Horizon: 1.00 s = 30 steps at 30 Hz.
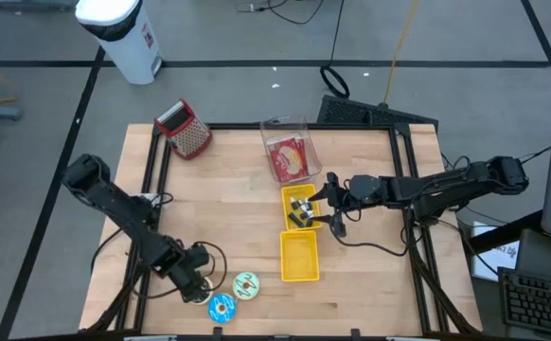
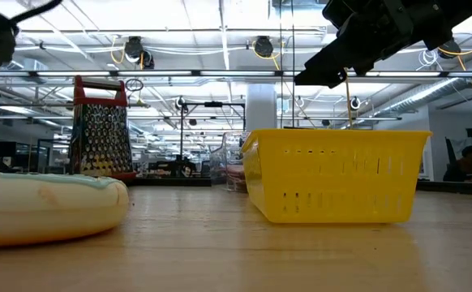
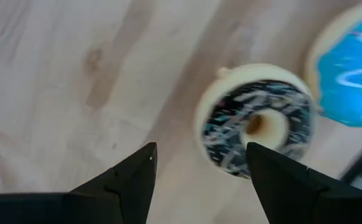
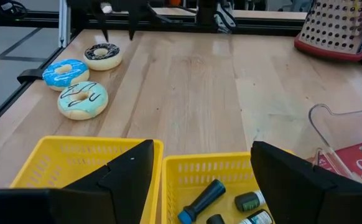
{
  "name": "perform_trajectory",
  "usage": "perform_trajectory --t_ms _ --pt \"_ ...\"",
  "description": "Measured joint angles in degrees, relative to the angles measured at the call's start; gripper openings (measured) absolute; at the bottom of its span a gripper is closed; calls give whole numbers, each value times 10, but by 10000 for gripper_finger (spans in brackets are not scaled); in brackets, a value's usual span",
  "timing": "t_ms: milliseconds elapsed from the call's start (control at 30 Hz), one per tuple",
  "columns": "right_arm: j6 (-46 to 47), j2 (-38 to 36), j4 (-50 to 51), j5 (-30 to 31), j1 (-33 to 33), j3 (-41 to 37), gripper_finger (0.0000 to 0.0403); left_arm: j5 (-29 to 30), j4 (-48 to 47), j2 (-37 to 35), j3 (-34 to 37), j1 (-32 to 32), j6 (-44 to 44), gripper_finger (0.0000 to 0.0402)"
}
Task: Pick & Place Food Item
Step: Put the black doughnut into the bottom yellow bin
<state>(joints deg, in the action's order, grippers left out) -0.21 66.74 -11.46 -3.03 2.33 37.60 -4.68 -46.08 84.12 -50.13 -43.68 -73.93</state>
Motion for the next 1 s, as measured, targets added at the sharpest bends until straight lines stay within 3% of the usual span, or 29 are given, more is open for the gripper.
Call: perform_trajectory --t_ms 367,667,833,1000 --pt "0 0 -3 0 0 0 256 2 202 0 90 6 -1 248" --pt "0 0 -3 0 0 0 256 2 212 -2 125 4 -31 241" --pt "0 0 -3 0 0 0 256 2 220 -2 130 6 3 193" --pt "0 0 -3 0 0 0 256 -1 235 -14 132 25 51 98"
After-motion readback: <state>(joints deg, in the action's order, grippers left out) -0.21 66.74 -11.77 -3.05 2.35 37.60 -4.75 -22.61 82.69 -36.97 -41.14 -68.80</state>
